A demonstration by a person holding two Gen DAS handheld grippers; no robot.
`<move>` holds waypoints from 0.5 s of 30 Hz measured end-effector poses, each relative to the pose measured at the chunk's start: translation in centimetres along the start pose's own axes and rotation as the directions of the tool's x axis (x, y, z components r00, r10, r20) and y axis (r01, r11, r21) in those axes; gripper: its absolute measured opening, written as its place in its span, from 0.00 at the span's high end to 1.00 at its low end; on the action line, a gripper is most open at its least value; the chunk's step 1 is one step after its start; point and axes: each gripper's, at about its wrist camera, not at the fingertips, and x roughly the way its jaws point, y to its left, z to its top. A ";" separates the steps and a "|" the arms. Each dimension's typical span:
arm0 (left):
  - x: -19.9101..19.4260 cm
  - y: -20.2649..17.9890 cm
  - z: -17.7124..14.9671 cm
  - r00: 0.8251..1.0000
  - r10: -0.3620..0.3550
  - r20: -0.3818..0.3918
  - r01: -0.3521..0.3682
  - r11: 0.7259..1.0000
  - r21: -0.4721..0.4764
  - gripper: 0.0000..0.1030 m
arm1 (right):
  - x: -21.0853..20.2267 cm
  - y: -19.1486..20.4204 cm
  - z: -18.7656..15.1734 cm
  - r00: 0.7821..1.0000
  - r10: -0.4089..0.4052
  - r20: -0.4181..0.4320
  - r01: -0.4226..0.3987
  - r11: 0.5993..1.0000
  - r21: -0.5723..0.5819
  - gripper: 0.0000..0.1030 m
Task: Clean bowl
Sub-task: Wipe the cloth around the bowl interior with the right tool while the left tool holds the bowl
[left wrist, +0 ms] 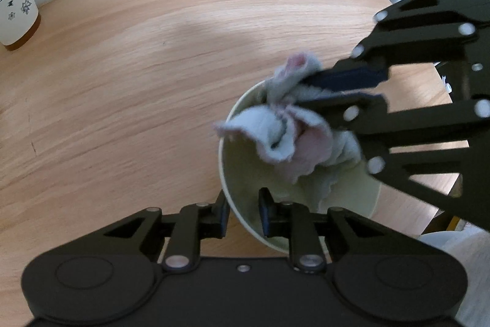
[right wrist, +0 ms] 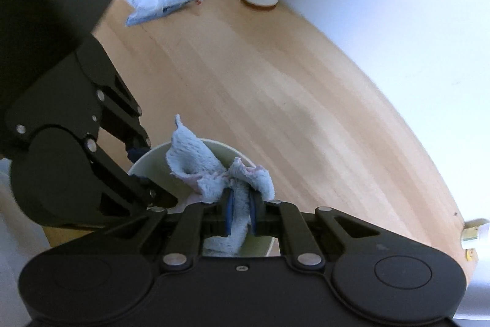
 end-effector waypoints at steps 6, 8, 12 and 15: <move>0.2 0.1 0.0 1.000 -0.010 -0.001 0.010 1.000 -0.010 0.81 | -0.8 -1.2 -0.4 1.000 -0.005 0.017 0.005 1.000 0.013 0.89; 0.2 0.1 0.0 1.000 -0.012 0.000 0.012 1.000 -0.012 0.81 | -0.5 -1.2 -0.4 1.000 -0.004 0.014 0.004 1.000 0.008 0.89; 0.0 0.1 0.0 1.000 -0.018 0.004 0.018 1.000 -0.016 0.81 | 0.6 -1.1 -0.6 1.000 0.009 -0.006 -0.009 1.000 0.008 0.89; -0.2 0.3 -0.2 1.000 -0.019 0.006 0.020 1.000 -0.023 0.81 | 1.7 -1.2 -0.8 0.999 0.029 -0.034 -0.028 0.999 0.026 0.89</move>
